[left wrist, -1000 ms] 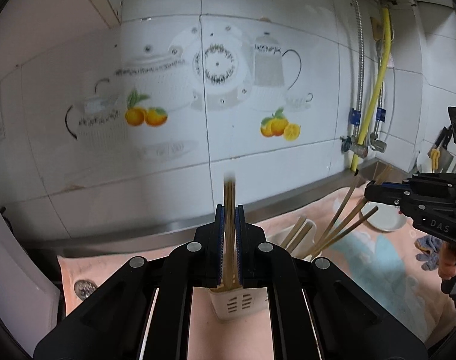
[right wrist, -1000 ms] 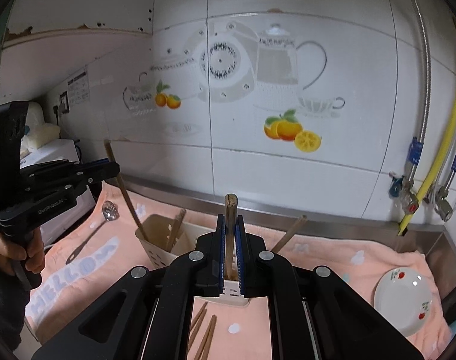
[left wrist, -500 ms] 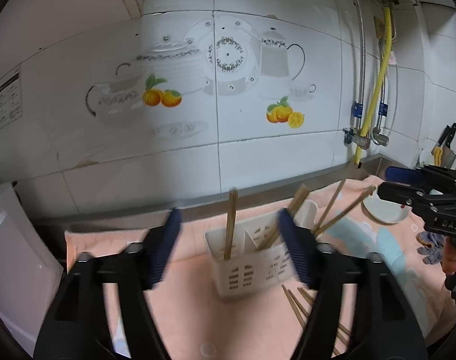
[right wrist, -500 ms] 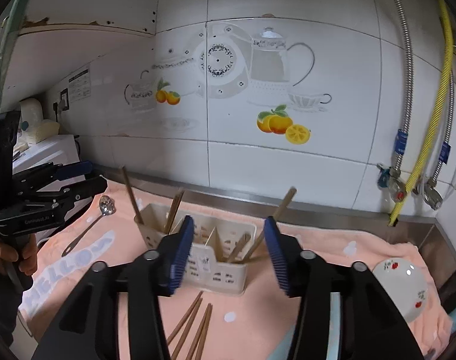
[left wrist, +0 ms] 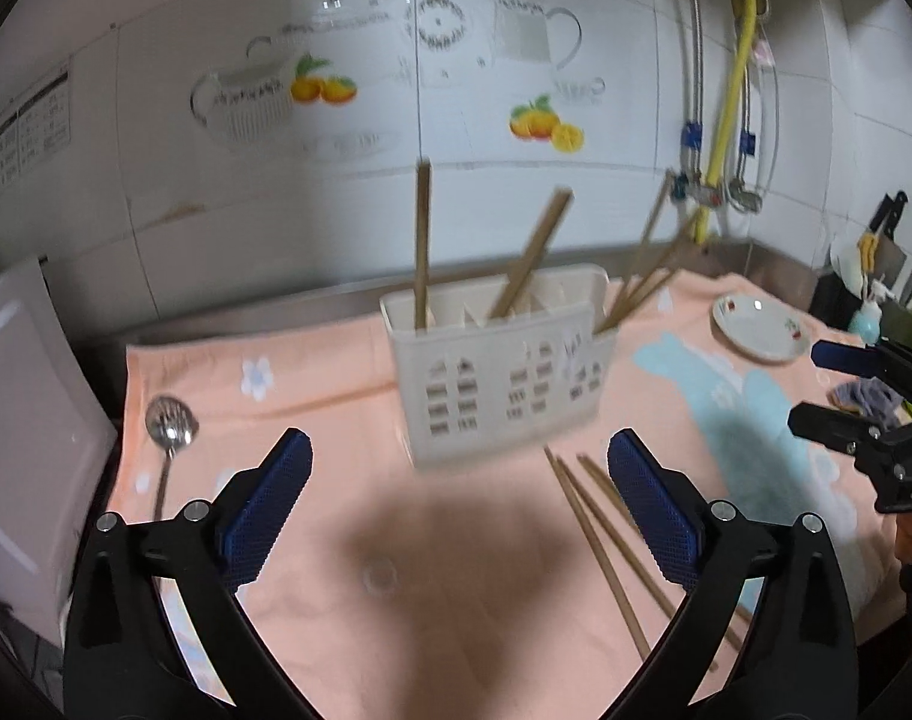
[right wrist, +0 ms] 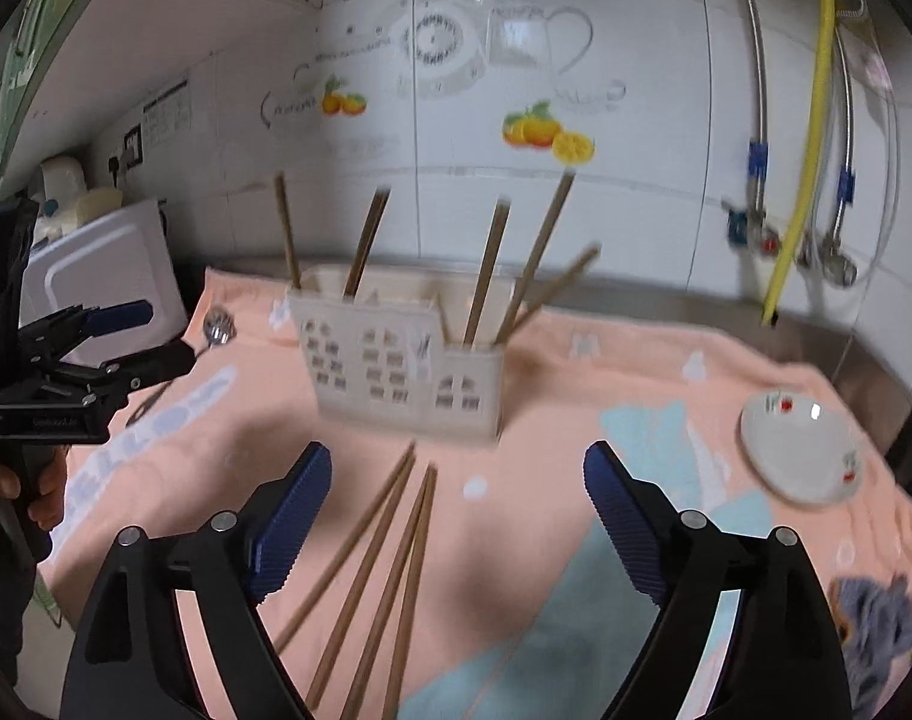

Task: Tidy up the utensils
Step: 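Pull both open tools back above the remaining chopsticks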

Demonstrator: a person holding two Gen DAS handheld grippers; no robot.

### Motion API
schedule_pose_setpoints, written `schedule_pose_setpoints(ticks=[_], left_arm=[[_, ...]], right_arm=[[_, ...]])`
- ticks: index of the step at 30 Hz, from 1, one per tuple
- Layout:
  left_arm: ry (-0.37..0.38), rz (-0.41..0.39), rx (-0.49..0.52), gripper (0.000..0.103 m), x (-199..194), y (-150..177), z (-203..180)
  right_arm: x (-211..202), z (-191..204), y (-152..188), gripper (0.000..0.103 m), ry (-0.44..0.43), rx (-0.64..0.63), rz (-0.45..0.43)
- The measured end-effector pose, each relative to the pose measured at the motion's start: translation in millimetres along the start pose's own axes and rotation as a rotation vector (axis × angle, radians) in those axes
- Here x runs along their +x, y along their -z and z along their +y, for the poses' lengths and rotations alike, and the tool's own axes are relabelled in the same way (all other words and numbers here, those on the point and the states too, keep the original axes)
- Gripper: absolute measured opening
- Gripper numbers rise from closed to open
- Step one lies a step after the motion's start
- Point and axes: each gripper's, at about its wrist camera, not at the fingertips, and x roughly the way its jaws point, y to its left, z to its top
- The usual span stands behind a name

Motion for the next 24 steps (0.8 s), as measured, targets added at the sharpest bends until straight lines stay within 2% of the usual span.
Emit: schedule_pose_setpoints(ticks=[9,17,24], left_arm=[[-0.012,0.072,-0.034,0.098,5.8,39.7,-3.1],[-0.02,0.114,-0.088,0.098,7.6,61.1,5.2],[-0.024,0.133,-0.111,0.098,8.4,71.0,8.3]], right_arm=[[4.2,19.9,57.2,0.084,0.022,-0.03,0.083],[12.2,18.5,93.4,0.084,0.004,0.02,0.162],[16.8,14.7,109.7,0.068,-0.007,0.053,0.208]])
